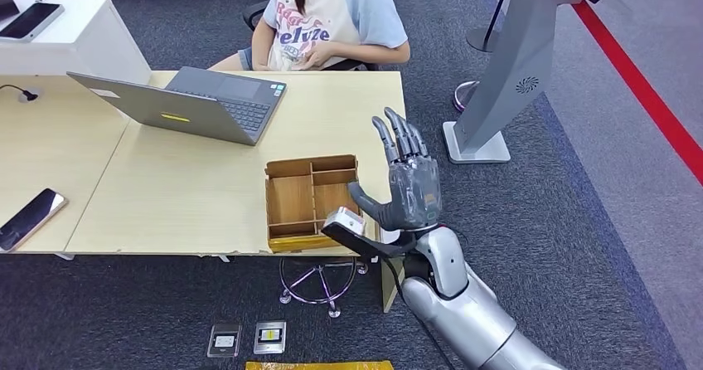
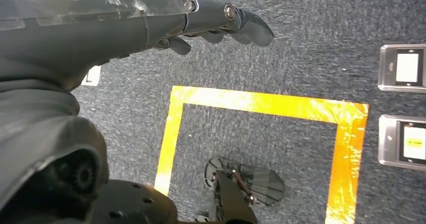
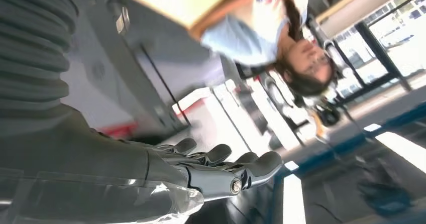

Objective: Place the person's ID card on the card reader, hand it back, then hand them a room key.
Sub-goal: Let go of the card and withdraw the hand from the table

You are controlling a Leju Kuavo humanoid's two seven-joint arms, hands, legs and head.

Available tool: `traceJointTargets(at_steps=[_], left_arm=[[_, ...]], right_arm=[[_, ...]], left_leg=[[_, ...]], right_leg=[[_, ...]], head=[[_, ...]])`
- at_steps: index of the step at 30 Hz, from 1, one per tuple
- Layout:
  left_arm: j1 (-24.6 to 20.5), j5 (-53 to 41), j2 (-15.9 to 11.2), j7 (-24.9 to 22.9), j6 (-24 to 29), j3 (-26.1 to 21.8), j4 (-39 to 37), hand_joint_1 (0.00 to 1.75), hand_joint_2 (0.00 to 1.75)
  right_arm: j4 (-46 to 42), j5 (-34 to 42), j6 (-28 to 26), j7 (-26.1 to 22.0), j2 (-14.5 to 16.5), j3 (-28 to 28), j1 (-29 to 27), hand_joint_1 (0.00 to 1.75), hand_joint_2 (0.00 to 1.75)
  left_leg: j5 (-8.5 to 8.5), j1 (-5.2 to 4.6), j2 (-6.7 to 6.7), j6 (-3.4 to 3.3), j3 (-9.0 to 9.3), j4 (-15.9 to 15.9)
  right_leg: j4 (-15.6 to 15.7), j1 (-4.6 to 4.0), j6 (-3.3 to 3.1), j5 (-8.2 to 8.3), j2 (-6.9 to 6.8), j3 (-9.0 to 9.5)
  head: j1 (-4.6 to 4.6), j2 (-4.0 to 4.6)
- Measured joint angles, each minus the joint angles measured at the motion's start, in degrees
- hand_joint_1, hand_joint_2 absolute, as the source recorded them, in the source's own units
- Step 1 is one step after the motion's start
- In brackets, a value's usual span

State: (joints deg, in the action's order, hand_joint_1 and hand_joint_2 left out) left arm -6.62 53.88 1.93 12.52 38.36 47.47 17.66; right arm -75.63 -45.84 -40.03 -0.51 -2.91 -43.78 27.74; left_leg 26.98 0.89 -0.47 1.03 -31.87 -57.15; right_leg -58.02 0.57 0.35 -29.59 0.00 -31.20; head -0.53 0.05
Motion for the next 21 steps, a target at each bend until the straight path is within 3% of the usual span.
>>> traceJointTargets(at_steps=[5, 9, 12, 21], left_arm=[[1.3, 1.11, -0.26, 0.0, 0.0, -0.09, -0.16, 0.0, 0.0], [1.97, 2.17, -0.41, 0.17, 0.0, -0.1, -0.17, 0.0, 0.0], [2.21, 3.07, -0.63, 0.46, 0.0, -0.11, -0.17, 0.0, 0.0], [2.36, 4.36, -1.32, 0.5, 0.0, -0.09, -0.18, 0.0, 0.0]], right_arm=[[-5.72, 29.13, 0.0, -2.8, 1.18, 3.31, -8.55, 0.0, 1.75], [-9.73, 39.74, 0.01, -3.03, 1.18, 4.09, -13.0, 0.0, 1.75], [-12.81, 42.12, 0.01, -1.33, 0.33, 4.11, -16.27, 0.0, 1.75], [-20.13, 39.73, -0.02, -0.51, -1.47, 5.73, -25.01, 0.0, 1.75]], left_leg=[[0.02, -0.03, 0.04, 0.01, 0.0, 0.0], [0.03, -0.03, 0.05, 0.01, 0.01, 0.0], [0.03, -0.02, 0.04, 0.02, 0.0, 0.0], [0.07, -0.02, 0.06, 0.05, 0.0, 0.01]], right_leg=[[0.01, 0.04, 0.0, 0.0, 0.03, -0.02], [0.02, 0.04, 0.0, 0.0, 0.04, -0.05], [0.02, 0.04, 0.0, 0.0, 0.04, -0.05], [0.02, 0.04, 0.0, -0.01, 0.05, -0.06]], head=[[0.01, 0.02], [0.01, 0.02], [0.01, 0.01], [0.0, 0.01]])
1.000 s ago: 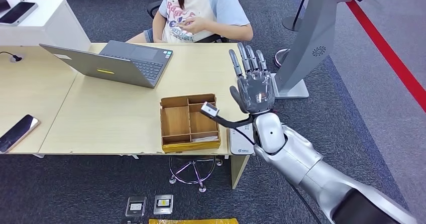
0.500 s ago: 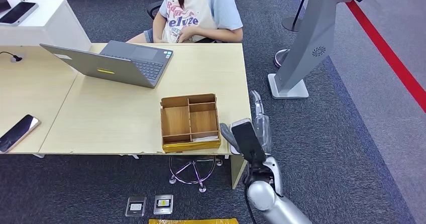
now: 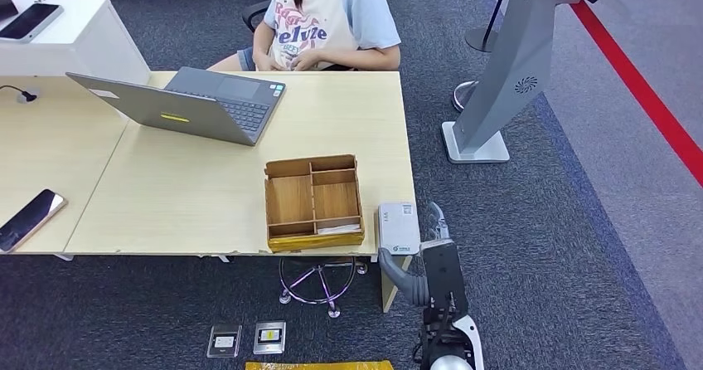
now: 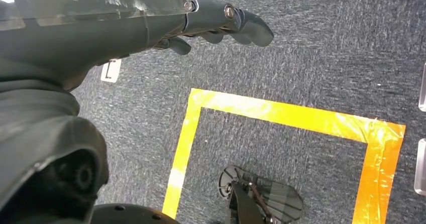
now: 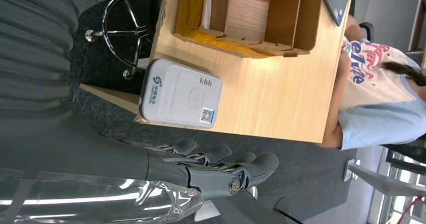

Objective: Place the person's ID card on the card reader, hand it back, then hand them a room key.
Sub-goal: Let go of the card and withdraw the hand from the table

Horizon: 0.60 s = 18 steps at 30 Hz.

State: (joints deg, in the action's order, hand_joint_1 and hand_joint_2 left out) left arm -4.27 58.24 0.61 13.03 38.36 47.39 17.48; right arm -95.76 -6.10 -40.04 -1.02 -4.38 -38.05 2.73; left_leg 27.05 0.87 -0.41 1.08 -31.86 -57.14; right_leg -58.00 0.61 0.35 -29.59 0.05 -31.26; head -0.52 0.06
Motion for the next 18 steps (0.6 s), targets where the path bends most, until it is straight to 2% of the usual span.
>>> traceJointTargets(at_steps=[9, 13, 18], left_arm=[[-0.05, 0.03, -0.47, -0.05, 0.0, 0.04, 0.0, 0.0, 0.0], [-0.1, -0.07, -0.56, -0.46, 0.0, 0.11, 0.01, 0.0, 0.0], [-0.48, -0.69, -0.71, -1.04, 0.0, 0.21, 0.01, 0.0, 0.0]], right_arm=[[-3.27, -3.7, 0.0, 2.1, -1.05, 1.55, -2.18, 0.0, 1.75], [-4.01, -4.06, 0.0, 2.5, -1.2, 2.05, -2.58, 0.0, 0.0], [-5.17, -5.54, 0.0, 4.14, -1.27, 3.71, -3.79, 0.0, 0.0]], left_leg=[[0.0, 0.0, 0.03, 0.0, 0.03, 0.0], [0.0, 0.0, 0.03, 0.0, 0.02, 0.0], [0.0, 0.0, 0.04, 0.0, 0.01, 0.0]], right_leg=[[0.0, 0.0, 0.0, 0.01, 0.03, 0.01], [0.0, 0.0, 0.0, 0.0, 0.03, 0.01], [0.0, 0.0, 0.0, 0.0, 0.03, 0.01]], head=[[0.01, 0.0], [0.0, 0.0], [0.01, 0.0]])
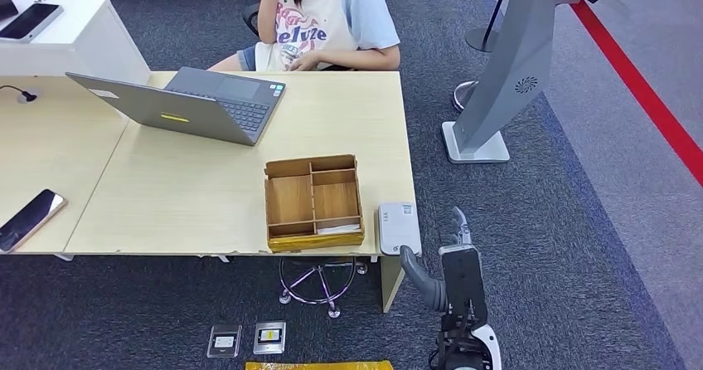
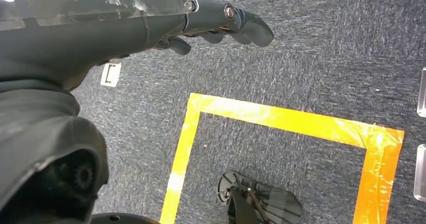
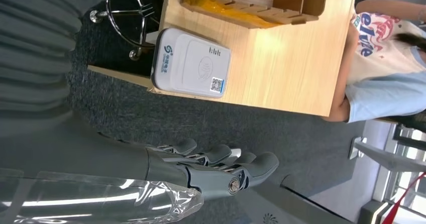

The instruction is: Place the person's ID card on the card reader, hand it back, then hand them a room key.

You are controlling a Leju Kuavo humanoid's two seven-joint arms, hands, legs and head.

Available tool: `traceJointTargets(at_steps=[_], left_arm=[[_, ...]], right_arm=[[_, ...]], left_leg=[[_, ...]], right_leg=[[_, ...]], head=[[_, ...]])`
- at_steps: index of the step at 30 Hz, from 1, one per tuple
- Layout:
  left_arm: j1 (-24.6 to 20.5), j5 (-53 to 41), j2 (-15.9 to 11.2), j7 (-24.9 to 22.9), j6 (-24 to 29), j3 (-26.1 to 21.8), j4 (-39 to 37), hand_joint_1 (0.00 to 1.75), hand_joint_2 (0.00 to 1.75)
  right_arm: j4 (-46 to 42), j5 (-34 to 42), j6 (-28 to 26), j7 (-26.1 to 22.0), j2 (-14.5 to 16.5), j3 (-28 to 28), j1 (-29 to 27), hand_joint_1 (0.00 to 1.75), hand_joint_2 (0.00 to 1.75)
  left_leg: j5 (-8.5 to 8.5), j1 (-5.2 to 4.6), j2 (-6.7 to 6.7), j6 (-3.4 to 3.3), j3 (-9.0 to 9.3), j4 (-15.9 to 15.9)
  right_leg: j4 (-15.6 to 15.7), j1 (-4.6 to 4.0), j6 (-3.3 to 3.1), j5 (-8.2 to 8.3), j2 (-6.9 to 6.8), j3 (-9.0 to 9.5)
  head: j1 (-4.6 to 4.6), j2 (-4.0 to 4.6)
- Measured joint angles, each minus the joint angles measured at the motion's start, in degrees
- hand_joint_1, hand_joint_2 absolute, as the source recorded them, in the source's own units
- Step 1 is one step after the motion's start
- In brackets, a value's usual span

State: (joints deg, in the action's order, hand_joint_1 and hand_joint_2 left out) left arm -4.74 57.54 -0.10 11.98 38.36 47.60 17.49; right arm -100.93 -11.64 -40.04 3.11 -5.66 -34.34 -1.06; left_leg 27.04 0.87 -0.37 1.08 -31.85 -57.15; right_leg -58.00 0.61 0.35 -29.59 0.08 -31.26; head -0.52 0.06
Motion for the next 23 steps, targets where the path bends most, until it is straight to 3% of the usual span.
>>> traceJointTargets(at_steps=[7, 11, 23], left_arm=[[-0.53, -0.81, -0.27, -0.16, 0.0, 0.03, 0.0, 0.0, 0.0], [-0.89, -0.86, -0.53, -0.16, 0.0, 0.03, 0.0, 0.0, 0.0], [-1.4, 1.74, -0.76, 2.17, 0.0, 0.0, 0.0, 0.0, 0.0]], right_arm=[[-1.56, -1.25, 0.0, 0.45, 0.0, 2.09, -1.75, 0.0, 0.0], [-2.37, -2.3, 0.0, 0.49, 0.25, 3.12, -2.92, 0.0, 1.75], [-4.16, -4.65, 0.0, 1.12, 0.93, 4.51, -4.4, 0.0, 1.75]], left_leg=[[0.0, 0.0, 0.0, 0.0, 0.01, 0.0], [0.0, 0.0, 0.0, 0.0, 0.01, 0.0], [0.0, 0.0, 0.01, 0.0, 0.01, 0.0]], right_leg=[[0.0, 0.0, 0.0, 0.0, 0.0, 0.01], [0.0, 0.0, 0.0, 0.0, 0.0, 0.01], [0.0, 0.0, 0.0, 0.0, 0.0, 0.01]], head=[[-0.01, 0.0], [0.0, 0.01], [-0.01, 0.01]])
